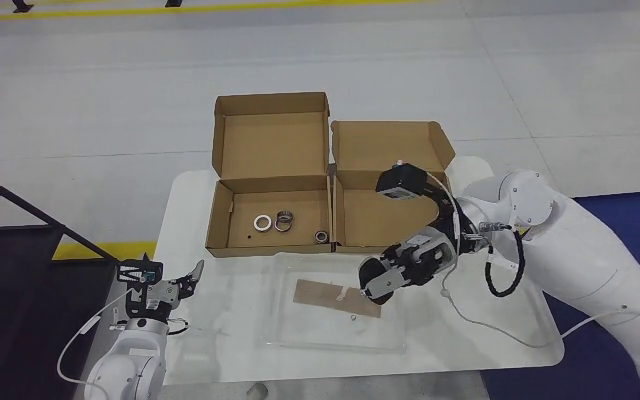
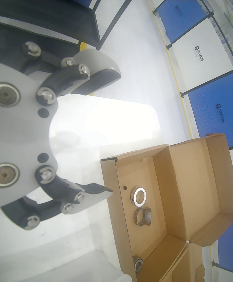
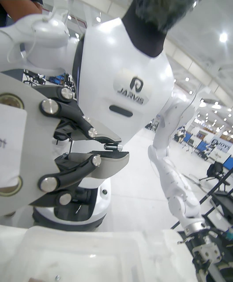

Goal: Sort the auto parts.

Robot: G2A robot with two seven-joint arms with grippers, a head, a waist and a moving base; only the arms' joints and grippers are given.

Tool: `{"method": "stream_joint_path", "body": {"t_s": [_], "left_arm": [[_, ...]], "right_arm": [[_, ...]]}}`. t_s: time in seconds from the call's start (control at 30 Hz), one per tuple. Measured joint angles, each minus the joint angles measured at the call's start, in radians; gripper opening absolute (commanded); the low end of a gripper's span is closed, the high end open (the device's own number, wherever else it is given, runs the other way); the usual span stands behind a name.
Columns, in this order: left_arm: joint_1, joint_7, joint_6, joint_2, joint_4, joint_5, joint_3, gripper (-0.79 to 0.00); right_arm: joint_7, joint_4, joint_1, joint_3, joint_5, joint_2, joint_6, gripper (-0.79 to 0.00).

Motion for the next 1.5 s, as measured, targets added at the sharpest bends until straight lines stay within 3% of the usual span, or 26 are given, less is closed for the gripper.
{"method": "stream_joint_path", "body": {"t_s": [0.17,0.33,0.57,0.83,1.5], "left_arm": [[0.0,0.0,0.0,0.0,0.0,0.0,0.0,0.0],[0.0,0.0,0.0,0.0,0.0,0.0,0.0,0.0],[0.0,0.0,0.0,0.0,0.0,0.0,0.0,0.0],[0.0,0.0,0.0,0.0,0.0,0.0,0.0,0.0],[0.0,0.0,0.0,0.0,0.0,0.0,0.0,0.0]], "right_arm": [[0.073,0.044,-0.067,0.11,0.136,-0.012,0.073,-0.785],[0.122,0.067,-0.131,0.182,0.226,-0.051,0.122,-0.785],[0.121,0.062,-0.163,0.16,0.333,-0.109,0.121,-0.785],[0.121,0.073,-0.136,0.098,0.386,-0.143,0.134,-0.785],[0.121,0.124,-0.185,0.187,0.414,-0.138,0.161,-0.785]]}}
